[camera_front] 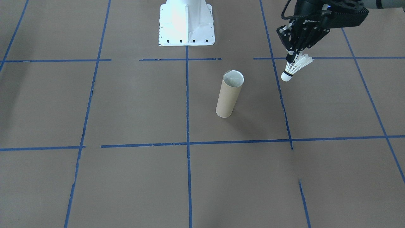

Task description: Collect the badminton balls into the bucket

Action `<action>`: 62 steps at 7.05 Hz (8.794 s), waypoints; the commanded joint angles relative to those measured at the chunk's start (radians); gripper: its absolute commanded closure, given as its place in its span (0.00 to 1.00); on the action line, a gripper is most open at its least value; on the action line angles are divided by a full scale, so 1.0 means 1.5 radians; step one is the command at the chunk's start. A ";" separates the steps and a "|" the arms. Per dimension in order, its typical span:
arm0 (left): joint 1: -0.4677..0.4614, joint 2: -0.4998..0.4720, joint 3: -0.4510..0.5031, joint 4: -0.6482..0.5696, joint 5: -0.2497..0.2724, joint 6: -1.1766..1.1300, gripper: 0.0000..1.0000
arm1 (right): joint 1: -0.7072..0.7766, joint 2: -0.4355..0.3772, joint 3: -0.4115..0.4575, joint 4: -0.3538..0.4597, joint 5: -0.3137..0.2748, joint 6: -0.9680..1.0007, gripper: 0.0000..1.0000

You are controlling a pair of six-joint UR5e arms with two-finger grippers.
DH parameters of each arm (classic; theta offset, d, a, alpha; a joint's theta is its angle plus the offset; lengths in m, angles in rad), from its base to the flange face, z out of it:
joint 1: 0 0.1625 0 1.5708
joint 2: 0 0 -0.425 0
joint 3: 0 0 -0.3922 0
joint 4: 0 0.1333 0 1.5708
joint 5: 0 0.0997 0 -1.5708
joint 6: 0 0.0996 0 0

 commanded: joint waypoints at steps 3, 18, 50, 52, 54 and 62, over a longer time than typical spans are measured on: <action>0.102 -0.108 0.007 0.149 0.105 0.023 1.00 | 0.001 0.000 0.000 0.000 0.000 0.000 0.00; 0.264 -0.245 0.171 0.249 0.285 0.071 0.92 | 0.001 0.000 0.000 0.000 0.001 0.000 0.00; -0.377 0.378 0.426 -0.348 -0.211 0.763 0.00 | 0.000 -0.001 0.000 0.000 0.001 -0.001 0.00; -0.378 0.402 0.428 -0.345 -0.211 0.836 0.00 | 0.000 -0.001 -0.001 0.000 0.000 -0.001 0.00; -0.378 0.409 0.439 -0.325 -0.242 0.832 0.00 | 0.000 -0.001 0.000 0.000 0.000 -0.001 0.00; -0.406 0.400 0.433 -0.322 -0.240 0.800 0.00 | 0.001 0.000 0.000 0.000 0.000 0.000 0.00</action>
